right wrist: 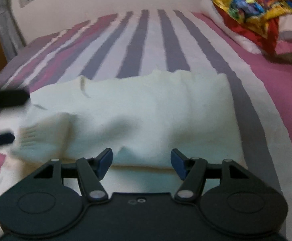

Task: Fold small clothes

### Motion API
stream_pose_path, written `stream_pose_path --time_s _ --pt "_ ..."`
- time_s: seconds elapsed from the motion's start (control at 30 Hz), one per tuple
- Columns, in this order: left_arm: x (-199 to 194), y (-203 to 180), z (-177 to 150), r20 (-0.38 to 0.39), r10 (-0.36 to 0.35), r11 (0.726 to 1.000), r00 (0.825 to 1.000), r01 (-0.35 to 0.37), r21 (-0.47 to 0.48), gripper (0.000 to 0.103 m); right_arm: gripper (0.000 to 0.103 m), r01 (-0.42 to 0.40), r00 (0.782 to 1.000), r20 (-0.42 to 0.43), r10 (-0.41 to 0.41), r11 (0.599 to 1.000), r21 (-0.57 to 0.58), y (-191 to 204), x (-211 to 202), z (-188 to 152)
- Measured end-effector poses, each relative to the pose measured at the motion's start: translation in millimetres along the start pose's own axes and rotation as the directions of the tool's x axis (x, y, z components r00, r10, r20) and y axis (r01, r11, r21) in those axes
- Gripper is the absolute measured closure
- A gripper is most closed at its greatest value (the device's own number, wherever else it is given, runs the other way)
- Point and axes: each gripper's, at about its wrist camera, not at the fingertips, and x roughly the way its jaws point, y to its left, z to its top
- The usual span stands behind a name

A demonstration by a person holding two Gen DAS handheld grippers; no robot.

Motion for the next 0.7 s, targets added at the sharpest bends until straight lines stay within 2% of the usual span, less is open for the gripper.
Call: stream_pose_path --time_s 0.1,0.17,0.23,0.27,0.33,0.37,0.47,0.5,0.53,0.57,0.6,0.7 --pt "-8.1 24.6 15.2 0.046 0.138 0.990 0.989 -0.138 -0.003 0.008 0.039 -0.050 0.998 0.020 0.051 0.997 -0.056 21.9 -11.9 -7.0" --pt "-12.9 54.7 15.8 0.060 0.207 0.977 0.977 -0.203 -0.061 0.008 0.035 -0.065 0.997 0.042 0.070 0.991 -0.117 42.8 -16.7 -9.4" --pt "-17.9 89.2 9.6 0.070 0.273 0.953 0.959 -0.260 -0.157 0.008 0.035 -0.077 0.995 0.054 0.086 0.983 -0.164 62.6 -15.8 -9.3" --pt "-15.2 104.8 6.2 0.066 0.284 0.942 0.957 -0.265 -0.204 0.008 0.035 -0.077 0.994 0.061 0.091 0.978 -0.194 73.6 -14.1 -9.3" --pt "-4.2 131.6 -1.6 0.006 0.283 0.920 0.959 -0.270 -0.286 0.008 0.035 -0.060 0.994 0.073 0.082 0.962 -0.265 93.2 -7.1 -10.8" --pt "5.0 139.8 -5.7 -0.034 0.272 0.917 0.962 -0.270 -0.293 0.008 0.035 -0.039 0.995 0.080 0.067 0.951 -0.307 103.4 -2.5 -13.1" --pt "11.6 137.0 -10.3 -0.038 0.290 0.926 0.956 -0.290 -0.243 0.008 0.037 0.044 0.992 0.129 0.009 0.913 -0.406 124.9 10.0 -19.6" --pt "11.9 134.6 -10.6 -0.041 0.295 0.927 0.955 -0.296 -0.229 0.008 0.041 0.063 0.991 0.137 -0.005 0.902 -0.427 128.2 14.1 -20.2" --pt "10.8 133.5 -10.6 -0.040 0.295 0.928 0.955 -0.296 -0.226 0.008 0.066 0.051 0.992 0.125 0.004 0.901 -0.431 128.6 17.9 -19.3" --pt "6.6 135.4 -11.9 -0.035 0.288 0.927 0.957 -0.288 -0.241 0.008 0.099 0.018 0.995 0.097 0.024 0.911 -0.411 126.1 21.0 -16.5" --pt "3.2 136.3 -12.1 -0.025 0.280 0.925 0.960 -0.277 -0.259 0.008 0.097 -0.021 0.997 0.066 0.048 0.932 -0.362 119.7 23.4 -12.5" --pt "-0.9 131.7 -9.9 0.003 0.282 0.928 0.959 -0.272 -0.255 0.008 0.097 -0.097 0.992 0.065 0.113 0.973 -0.208 94.0 17.0 -2.8"
